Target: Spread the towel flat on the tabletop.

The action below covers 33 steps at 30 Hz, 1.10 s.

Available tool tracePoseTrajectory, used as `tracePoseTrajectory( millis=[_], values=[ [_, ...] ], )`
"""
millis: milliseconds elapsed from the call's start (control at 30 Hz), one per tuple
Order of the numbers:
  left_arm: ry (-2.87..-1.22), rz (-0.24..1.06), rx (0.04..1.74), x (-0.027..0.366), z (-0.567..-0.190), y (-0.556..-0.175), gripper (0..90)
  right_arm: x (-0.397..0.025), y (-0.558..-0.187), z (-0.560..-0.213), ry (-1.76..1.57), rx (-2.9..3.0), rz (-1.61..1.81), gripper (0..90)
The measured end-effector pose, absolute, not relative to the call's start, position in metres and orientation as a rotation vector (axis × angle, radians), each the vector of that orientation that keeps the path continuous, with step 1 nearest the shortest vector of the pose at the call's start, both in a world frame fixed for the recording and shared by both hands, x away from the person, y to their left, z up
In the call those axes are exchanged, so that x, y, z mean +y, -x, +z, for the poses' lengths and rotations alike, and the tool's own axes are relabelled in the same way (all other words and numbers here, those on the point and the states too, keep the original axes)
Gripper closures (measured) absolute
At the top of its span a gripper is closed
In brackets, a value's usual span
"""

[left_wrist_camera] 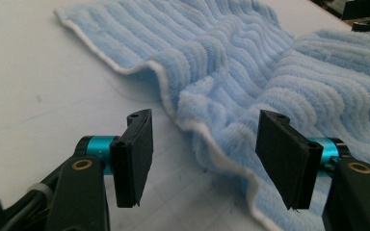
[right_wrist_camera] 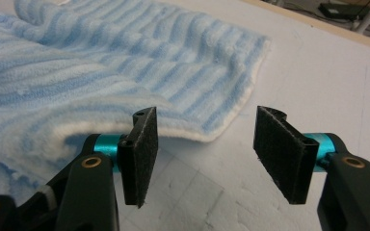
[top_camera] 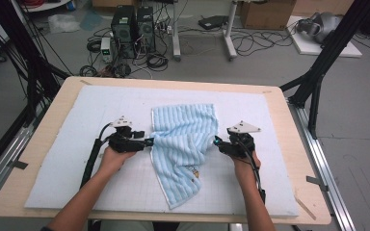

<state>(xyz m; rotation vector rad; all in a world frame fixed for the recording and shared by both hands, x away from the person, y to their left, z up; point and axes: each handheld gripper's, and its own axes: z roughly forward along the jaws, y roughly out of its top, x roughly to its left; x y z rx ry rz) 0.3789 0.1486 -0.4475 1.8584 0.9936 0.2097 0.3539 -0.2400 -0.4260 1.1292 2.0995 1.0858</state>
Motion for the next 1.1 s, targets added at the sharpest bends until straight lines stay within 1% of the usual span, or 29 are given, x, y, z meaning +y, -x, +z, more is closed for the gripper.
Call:
tracePoseTrajectory(
  millis=[67,100,133,167,200,233,267,400,500,567,700,800,967,1067,1100],
  values=[
    [-1.887,0.222,1.022,0.14,-0.451,-0.384,40.2,-0.243,-0.353,-0.426,-1.152,2.086,1.117,41.1],
    [-1.912,0.217,1.035,0.137,-0.453,-0.386,45.6,-0.243,-0.353,-0.425,-1.147,2.086,1.126,41.1],
    [-1.924,0.231,1.048,0.135,-0.452,-0.388,55.7,-0.243,-0.352,-0.424,-1.146,2.083,1.136,41.1],
    [-1.906,0.237,1.038,0.135,-0.452,-0.389,61.8,-0.244,-0.352,-0.424,-1.139,2.08,1.14,41.1],
    [-1.902,0.251,1.036,0.135,-0.451,-0.391,73.7,-0.244,-0.351,-0.423,-1.146,2.08,1.15,41.1],
    [-1.903,0.265,1.043,0.134,-0.45,-0.392,80.2,-0.245,-0.351,-0.423,-1.144,2.081,1.153,41.1],
    [-1.914,0.289,1.041,0.135,-0.448,-0.395,83.1,-0.245,-0.351,-0.423,-1.146,2.08,1.156,41.1],
    [-1.836,0.363,1.109,0.15,-0.446,-0.402,85.0,-0.243,-0.353,-0.425,-1.13,2.1,1.143,41.1],
    [-1.796,0.368,1.155,0.166,-0.445,-0.406,85.2,-0.241,-0.353,-0.426,-1.137,2.105,1.141,41.2],
    [-1.774,0.402,1.163,0.174,-0.443,-0.406,85.2,-0.24,-0.353,-0.427,-1.132,2.113,1.135,41.2],
    [-1.774,0.444,1.176,0.186,-0.44,-0.41,85.2,-0.238,-0.354,-0.428,-1.139,2.119,1.131,41.2],
    [-1.742,0.483,1.215,0.197,-0.44,-0.413,85.4,-0.236,-0.354,-0.429,-1.131,2.127,1.13,41.6],
    [-1.755,0.569,1.282,0.216,-0.444,-0.419,85.4,-0.226,-0.354,-0.433,-1.11,2.166,1.139,45.4],
    [-1.738,0.577,1.312,0.224,-0.446,-0.42,85.0,-0.218,-0.354,-0.435,-1.077,2.197,1.12,46.3],
    [-1.737,0.573,1.318,0.224,-0.447,-0.419,83.0,-0.217,-0.354,-0.436,-1.074,2.205,1.119,46.5]
  ],
)
